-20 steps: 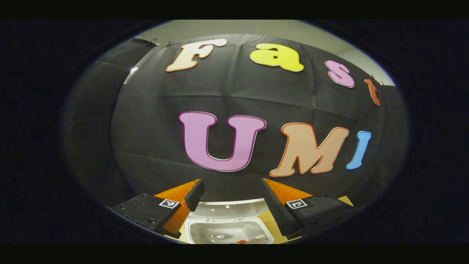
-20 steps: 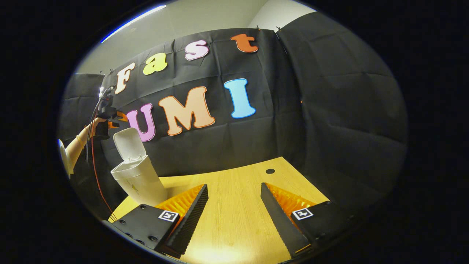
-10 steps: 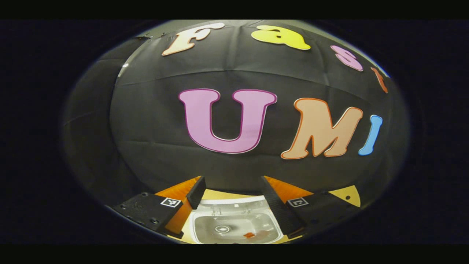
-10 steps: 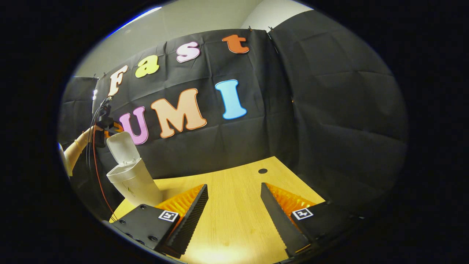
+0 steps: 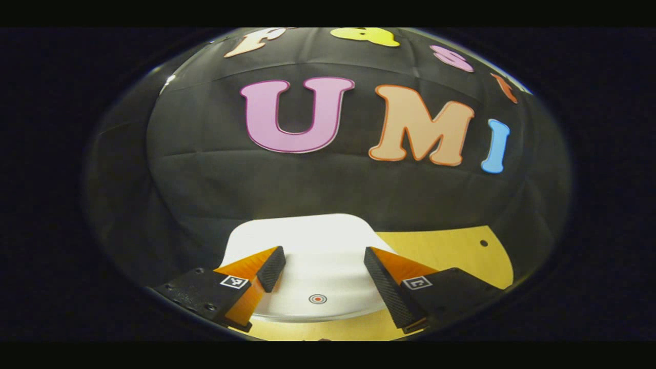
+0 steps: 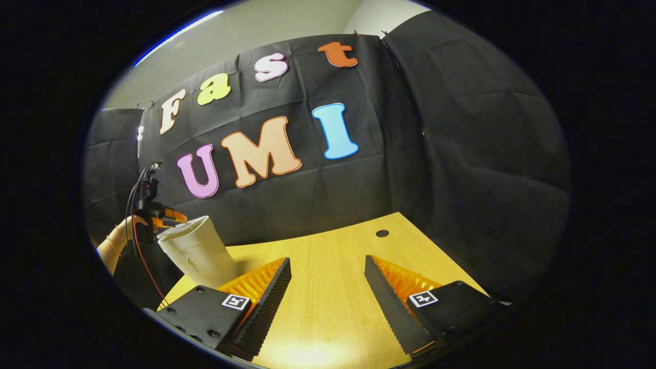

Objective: Press the lid of the desktop garbage bin to open it, pick up the crumpled paper on the desktop and throw it into the bin, then pick up the pop can on the desktop and drop it into the bin, and finally close the garbage bin lid.

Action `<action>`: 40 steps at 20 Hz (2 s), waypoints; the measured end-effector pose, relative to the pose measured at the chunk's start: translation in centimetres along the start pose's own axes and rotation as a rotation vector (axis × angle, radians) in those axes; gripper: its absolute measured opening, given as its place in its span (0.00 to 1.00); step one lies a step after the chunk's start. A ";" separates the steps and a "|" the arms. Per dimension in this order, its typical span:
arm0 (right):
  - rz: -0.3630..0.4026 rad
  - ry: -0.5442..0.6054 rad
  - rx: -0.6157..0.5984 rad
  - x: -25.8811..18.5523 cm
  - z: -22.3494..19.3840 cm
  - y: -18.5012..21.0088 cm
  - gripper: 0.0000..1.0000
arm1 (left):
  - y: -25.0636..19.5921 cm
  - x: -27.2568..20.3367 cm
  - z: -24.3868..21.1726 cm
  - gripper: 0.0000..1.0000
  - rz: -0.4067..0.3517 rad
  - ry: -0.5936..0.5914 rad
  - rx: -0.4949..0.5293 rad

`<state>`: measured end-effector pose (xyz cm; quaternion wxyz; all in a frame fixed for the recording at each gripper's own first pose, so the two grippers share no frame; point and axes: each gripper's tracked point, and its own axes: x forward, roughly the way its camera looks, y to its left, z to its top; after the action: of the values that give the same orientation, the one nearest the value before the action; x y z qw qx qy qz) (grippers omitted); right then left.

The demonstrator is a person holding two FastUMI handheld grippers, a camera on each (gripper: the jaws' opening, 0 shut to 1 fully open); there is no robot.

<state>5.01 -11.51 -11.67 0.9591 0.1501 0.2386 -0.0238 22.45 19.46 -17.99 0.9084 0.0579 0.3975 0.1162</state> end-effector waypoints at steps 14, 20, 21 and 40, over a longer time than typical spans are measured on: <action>0.023 0.023 0.000 -0.8 -1.3 -1.2 0.97 | 0.3 -0.6 0.8 0.95 -0.032 -0.285 0.072; -0.008 0.000 0.043 -1.9 -0.3 -3.5 0.96 | 1.0 -0.8 1.7 0.94 -0.001 -0.256 0.038; -0.014 -0.002 0.042 -2.2 -0.3 -3.7 0.96 | 1.1 -0.9 1.5 0.95 0.004 -0.253 0.029; 0.018 0.010 0.057 -2.2 -1.0 -2.9 0.96 | 0.9 -0.6 0.3 0.96 0.004 -0.265 0.074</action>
<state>2.29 -14.00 -12.33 0.9534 0.1798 0.2414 -0.0210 22.08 20.19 -17.18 0.9499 0.1070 0.2779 0.0945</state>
